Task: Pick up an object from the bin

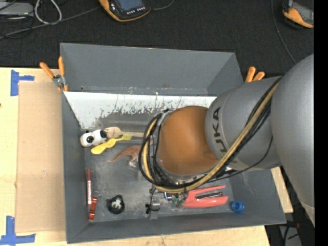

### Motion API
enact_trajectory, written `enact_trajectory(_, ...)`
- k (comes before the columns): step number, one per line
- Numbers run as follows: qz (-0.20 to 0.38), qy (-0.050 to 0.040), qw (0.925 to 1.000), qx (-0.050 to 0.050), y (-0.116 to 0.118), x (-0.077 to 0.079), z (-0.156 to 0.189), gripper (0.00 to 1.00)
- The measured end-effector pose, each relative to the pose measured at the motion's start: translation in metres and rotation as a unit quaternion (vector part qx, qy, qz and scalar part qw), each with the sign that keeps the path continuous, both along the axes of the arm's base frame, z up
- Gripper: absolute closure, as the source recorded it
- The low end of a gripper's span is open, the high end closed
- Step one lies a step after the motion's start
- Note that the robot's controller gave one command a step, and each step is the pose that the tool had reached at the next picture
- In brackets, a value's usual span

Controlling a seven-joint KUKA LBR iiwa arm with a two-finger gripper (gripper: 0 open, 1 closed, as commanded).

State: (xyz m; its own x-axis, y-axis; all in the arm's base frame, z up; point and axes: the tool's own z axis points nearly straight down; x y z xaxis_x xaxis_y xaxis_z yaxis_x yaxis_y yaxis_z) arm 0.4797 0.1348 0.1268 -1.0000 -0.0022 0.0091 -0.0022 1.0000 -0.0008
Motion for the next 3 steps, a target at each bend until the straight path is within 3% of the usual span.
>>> enact_trajectory(1, -0.002, -0.0032, 1.0000, 0.000, -0.001, 0.002, 0.003, 0.00)
enact_trajectory(2, 0.008, -0.0020, 1.0000, 0.000, -0.055, 0.012, 0.054, 0.00)
enact_trajectory(3, 0.106, 0.0003, 0.9944, 0.002, -0.068, 0.000, 0.058, 0.00)
